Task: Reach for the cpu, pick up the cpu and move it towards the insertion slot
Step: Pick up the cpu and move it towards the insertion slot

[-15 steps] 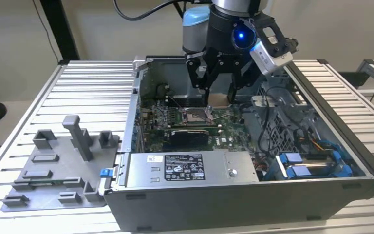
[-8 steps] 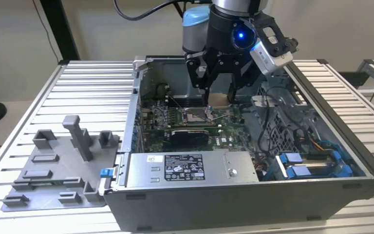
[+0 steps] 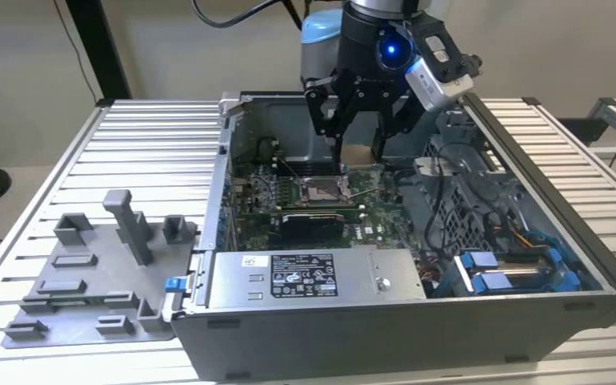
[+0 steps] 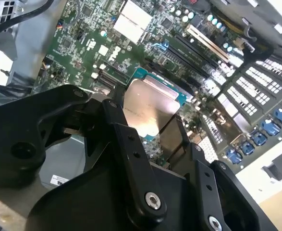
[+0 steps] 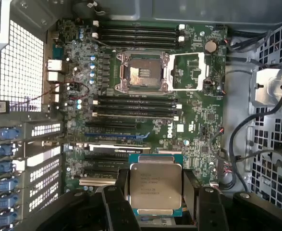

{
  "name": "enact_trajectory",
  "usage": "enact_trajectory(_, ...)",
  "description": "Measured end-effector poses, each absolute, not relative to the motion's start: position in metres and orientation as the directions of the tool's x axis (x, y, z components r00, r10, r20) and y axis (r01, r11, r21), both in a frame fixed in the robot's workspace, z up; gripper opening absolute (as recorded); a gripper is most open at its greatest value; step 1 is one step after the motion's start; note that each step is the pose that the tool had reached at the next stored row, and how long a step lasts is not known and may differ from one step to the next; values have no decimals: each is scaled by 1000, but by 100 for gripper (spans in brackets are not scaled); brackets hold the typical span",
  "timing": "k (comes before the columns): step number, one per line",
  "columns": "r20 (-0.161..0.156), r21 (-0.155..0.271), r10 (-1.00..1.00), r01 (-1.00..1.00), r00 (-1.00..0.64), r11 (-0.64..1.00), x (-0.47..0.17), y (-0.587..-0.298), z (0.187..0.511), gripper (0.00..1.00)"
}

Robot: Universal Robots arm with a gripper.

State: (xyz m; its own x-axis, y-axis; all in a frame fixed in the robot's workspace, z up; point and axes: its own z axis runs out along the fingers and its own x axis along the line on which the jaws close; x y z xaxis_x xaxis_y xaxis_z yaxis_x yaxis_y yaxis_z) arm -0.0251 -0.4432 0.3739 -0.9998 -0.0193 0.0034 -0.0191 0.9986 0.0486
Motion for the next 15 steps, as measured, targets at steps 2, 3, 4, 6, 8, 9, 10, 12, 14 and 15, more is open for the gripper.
enact_trajectory(2,3,49,-19,-19,-1000,999,-25,-436,374,0)
enact_trajectory(3,3,49,-19,-19,-1000,999,-25,-433,374,0)
enact_trajectory(4,3,49,-19,-19,-1000,999,-25,-430,374,0)
enact_trajectory(6,3,49,-19,-19,-1000,999,-25,-424,374,0)
enact_trajectory(8,3,49,-19,-19,-1000,999,-25,-419,374,0)
enact_trajectory(9,3,49,-19,-19,-1000,999,-26,-416,374,0)
enact_trajectory(10,3,49,-19,-19,-1000,999,-26,-413,374,0)
enact_trajectory(12,3,49,-19,-19,-1000,999,-27,-407,374,0)
enact_trajectory(14,3,49,-19,-19,-1000,999,-27,-401,374,0)
enact_trajectory(15,3,49,-19,-19,-1000,999,-28,-398,374,0)
